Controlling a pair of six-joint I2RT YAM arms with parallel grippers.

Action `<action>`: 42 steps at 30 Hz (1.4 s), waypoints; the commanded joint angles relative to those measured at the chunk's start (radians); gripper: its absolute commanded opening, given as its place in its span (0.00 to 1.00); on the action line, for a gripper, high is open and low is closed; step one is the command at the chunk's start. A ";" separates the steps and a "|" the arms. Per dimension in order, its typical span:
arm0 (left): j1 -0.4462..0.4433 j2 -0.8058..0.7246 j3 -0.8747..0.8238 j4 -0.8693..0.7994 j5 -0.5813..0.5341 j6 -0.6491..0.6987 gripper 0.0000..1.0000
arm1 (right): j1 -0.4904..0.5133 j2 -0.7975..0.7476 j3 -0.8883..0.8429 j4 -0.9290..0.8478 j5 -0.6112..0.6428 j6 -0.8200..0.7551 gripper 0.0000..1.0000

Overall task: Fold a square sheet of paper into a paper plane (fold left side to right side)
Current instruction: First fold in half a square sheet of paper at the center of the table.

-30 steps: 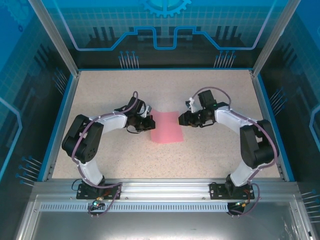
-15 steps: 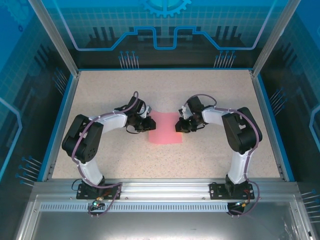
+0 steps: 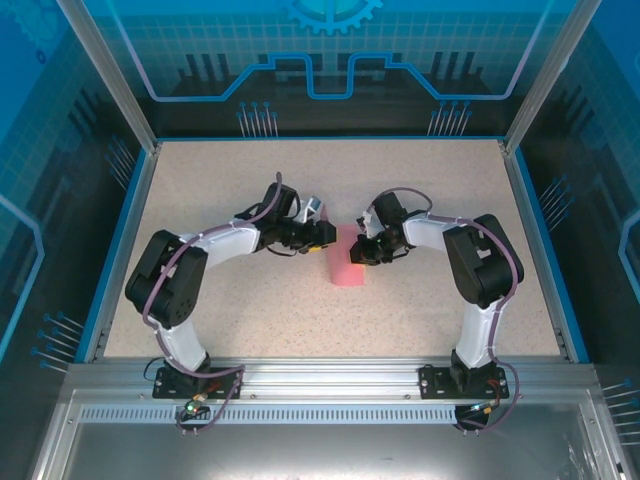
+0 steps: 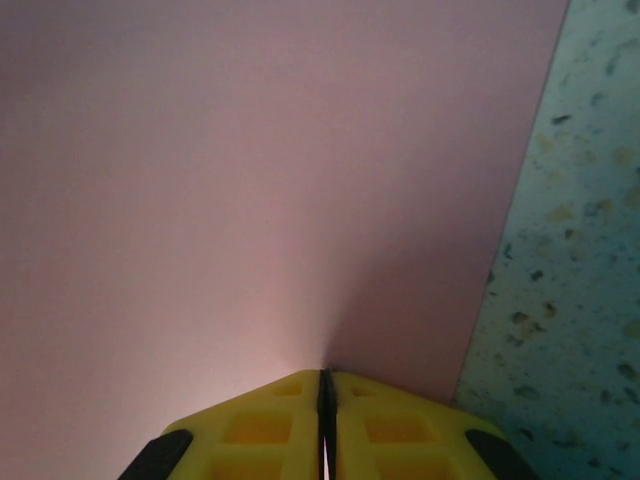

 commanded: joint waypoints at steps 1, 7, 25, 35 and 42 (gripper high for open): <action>-0.010 0.053 0.025 0.042 0.046 -0.040 0.55 | 0.005 0.001 -0.037 0.018 0.036 0.011 0.12; -0.014 0.087 0.030 0.048 0.044 -0.046 0.49 | -0.041 -0.094 -0.072 0.099 -0.046 0.054 0.27; -0.019 0.101 0.035 0.010 0.020 -0.022 0.31 | -0.034 -0.164 -0.052 0.194 -0.186 0.109 0.48; -0.019 0.086 0.034 -0.007 0.016 -0.008 0.32 | -0.019 -0.116 -0.025 0.159 -0.182 0.095 0.19; -0.019 -0.043 -0.005 -0.047 -0.105 0.013 0.37 | -0.018 -0.110 0.005 0.023 -0.042 0.021 0.03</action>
